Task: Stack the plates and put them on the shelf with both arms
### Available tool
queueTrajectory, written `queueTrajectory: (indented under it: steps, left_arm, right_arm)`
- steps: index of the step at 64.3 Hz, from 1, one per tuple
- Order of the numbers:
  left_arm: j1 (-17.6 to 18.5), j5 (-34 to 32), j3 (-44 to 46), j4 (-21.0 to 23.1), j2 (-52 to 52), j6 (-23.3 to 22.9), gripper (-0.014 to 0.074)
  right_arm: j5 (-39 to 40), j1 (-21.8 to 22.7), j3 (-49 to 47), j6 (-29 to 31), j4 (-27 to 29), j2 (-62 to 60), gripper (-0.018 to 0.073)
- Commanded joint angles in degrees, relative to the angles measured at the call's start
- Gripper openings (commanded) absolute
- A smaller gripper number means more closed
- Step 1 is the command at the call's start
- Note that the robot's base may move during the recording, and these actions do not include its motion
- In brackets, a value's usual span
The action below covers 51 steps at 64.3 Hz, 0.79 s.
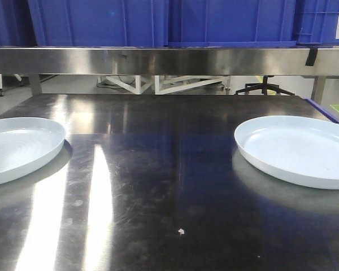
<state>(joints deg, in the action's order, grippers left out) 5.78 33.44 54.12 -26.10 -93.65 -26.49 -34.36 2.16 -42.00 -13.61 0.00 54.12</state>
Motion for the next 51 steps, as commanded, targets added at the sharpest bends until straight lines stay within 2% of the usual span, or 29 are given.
queueTrajectory:
  steps: [1, 4, 13, 17, 21, 26, 51]
  left_arm:
    - [-0.1, -1.1, 1.4, -0.5, 1.3, -0.8, 0.0445]
    - [-0.1, -1.2, 1.4, -0.5, 1.2, -0.8, 0.0385]
    - [-0.1, -0.8, 1.5, 0.4, 1.2, -0.8, 0.0064]
    - [-0.1, -0.1, 2.0, 2.0, 1.6, -0.8, 0.0109]
    - [0.0, 0.6, 2.8, 3.8, 2.5, -0.3, 0.0093]
    - [0.7, 1.7, 3.8, 4.0, 4.4, -0.1, 0.0091]
    - [9.2, 2.3, 7.6, 4.0, 14.1, -0.1, 0.0090]
  right_arm:
    - [3.9, 0.0, -2.0, 0.5, 0.0, -0.4, 0.0539]
    - [3.9, 0.0, -2.0, 0.5, 0.0, -0.4, 0.0539]
    - [3.9, 0.0, -2.0, 0.5, 0.0, -0.4, 0.0539]
    - [3.9, 0.0, -2.0, 0.5, 0.0, -0.4, 0.0539]
    - [3.9, 0.0, -2.0, 0.5, 0.0, -0.4, 0.0539]
    - [3.9, 0.0, -2.0, 0.5, 0.0, -0.4, 0.0539]
    - [4.0, 0.0, -2.0, 0.5, 0.0, -0.4, 0.0539]
